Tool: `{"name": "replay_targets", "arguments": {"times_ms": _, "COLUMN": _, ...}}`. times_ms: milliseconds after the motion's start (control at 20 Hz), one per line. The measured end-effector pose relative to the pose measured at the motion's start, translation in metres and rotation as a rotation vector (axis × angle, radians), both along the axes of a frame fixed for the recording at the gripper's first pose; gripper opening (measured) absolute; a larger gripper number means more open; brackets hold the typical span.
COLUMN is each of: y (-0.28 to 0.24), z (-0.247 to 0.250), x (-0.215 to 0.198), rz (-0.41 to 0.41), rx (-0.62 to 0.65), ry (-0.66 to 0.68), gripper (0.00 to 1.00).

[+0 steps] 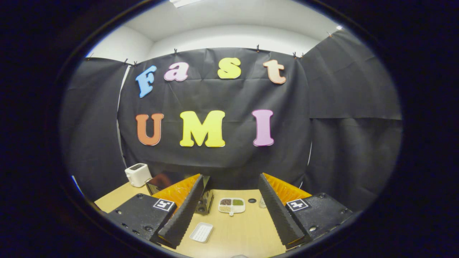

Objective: Open the toaster oven, put the food inside, and close the toaster oven door.

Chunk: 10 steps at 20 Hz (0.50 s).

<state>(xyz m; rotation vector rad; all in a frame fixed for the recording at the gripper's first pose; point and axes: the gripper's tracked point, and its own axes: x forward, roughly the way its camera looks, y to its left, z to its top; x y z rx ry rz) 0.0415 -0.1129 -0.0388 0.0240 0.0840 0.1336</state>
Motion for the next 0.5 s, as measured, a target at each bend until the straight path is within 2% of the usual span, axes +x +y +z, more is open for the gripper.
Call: {"name": "replay_targets", "arguments": {"times_ms": 500, "y": 0.0066, "z": 0.0054, "x": -0.0026, "rz": 0.018, "rx": 0.0, "ry": -0.02, "gripper": 0.98}}
